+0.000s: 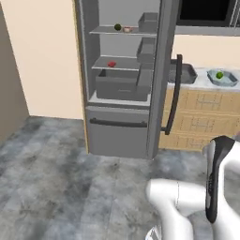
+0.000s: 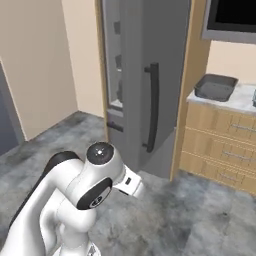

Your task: Place one lime and one steak in each tupperware on the nearby counter, to pack two identical lunches.

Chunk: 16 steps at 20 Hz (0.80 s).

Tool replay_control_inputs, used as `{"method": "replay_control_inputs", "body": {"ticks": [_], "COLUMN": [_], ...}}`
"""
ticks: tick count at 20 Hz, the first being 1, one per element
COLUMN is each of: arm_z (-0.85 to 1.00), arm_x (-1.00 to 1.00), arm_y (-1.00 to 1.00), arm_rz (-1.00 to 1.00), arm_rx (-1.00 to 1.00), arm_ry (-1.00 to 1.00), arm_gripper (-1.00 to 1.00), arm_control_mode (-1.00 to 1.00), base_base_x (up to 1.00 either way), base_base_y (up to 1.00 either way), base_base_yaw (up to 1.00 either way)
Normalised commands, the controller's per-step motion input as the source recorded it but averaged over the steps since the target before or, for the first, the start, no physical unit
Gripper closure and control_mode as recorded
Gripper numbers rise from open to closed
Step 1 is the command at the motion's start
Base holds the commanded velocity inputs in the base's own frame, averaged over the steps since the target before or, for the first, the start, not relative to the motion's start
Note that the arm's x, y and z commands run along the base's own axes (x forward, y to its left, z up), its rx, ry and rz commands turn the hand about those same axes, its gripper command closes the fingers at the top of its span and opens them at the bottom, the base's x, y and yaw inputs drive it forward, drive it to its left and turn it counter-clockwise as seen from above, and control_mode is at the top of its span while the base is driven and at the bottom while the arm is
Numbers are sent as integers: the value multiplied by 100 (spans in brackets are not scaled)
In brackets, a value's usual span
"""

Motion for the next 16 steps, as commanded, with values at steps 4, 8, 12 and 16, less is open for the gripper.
{"method": "replay_control_inputs", "body": {"ticks": [4, 8, 12, 16], "arm_z": [0, 0, 0, 0], "arm_x": [0, 0, 0, 0], "arm_y": [0, 0, 0, 0], "arm_rz": [0, 0, 0, 0], "arm_rx": [0, 0, 0, 0], "arm_ry": [0, 0, 0, 0], "arm_gripper": [-100, -100, -100, -100], "arm_control_mode": [100, 100, 100, 100], "base_base_x": [-23, 28, 97, 58], "base_base_y": [100, 100, 100, 100], "base_base_yaw": [48, 15, 0, -3]}}
